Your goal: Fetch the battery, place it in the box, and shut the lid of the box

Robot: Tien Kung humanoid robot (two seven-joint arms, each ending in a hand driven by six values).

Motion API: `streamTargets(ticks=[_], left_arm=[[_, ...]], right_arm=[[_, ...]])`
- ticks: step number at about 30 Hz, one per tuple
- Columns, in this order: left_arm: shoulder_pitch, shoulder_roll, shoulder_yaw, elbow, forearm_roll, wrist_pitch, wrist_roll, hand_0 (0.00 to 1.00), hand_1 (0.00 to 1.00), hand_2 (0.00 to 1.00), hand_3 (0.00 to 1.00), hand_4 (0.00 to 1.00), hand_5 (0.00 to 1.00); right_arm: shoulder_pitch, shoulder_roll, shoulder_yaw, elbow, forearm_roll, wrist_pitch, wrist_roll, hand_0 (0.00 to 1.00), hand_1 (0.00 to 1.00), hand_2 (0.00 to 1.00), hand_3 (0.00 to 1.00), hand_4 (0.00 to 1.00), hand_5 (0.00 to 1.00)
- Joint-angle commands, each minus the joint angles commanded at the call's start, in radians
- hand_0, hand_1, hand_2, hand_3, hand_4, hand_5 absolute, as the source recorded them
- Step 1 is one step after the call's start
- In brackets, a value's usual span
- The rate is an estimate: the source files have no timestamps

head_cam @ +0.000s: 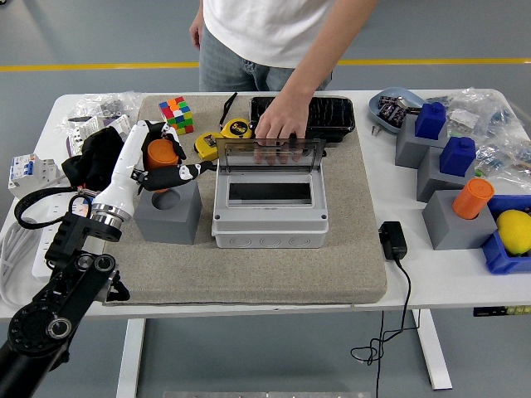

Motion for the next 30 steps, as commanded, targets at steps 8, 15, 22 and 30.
streamTargets(ticks=[8, 15, 22, 30], left_arm=[[-0.032, 0.044, 0.074, -0.075, 0.227, 0.018, 0.02, 0.002, 0.002, 0.035, 0.029, 0.998, 0.002], [-0.05, 0.063, 0.148, -0.153, 0.311, 0.004, 0.041, 0.002, 0.002, 0.028, 0.002, 0.998, 0.002], [-0.074, 0.058, 0.243, -0.183, 0.299, -0.001, 0.062, 0.002, 0.002, 0.027, 0.002, 0.998, 0.002], [-0.132, 0.052, 0.339, -0.13, 0.221, 0.009, 0.056, 0.002, 0.002, 0.026, 0.002, 0.998, 0.002]], right_arm=[[0.003, -0.003, 0.006, 0.0, -0.003, 0.0, 0.0, 0.998, 0.942, 0.859, 0.861, 0.998, 0.998], [0.004, -0.005, 0.011, 0.0, -0.007, 0.0, 0.0, 0.998, 0.942, 0.861, 0.861, 0.998, 0.998], [0.008, -0.007, 0.008, 0.0, -0.004, 0.0, 0.003, 0.998, 0.943, 0.861, 0.862, 0.998, 0.998], [0.01, -0.011, 0.003, 0.0, -0.006, 0.001, 0.0, 0.998, 0.943, 0.861, 0.862, 0.998, 0.998]])
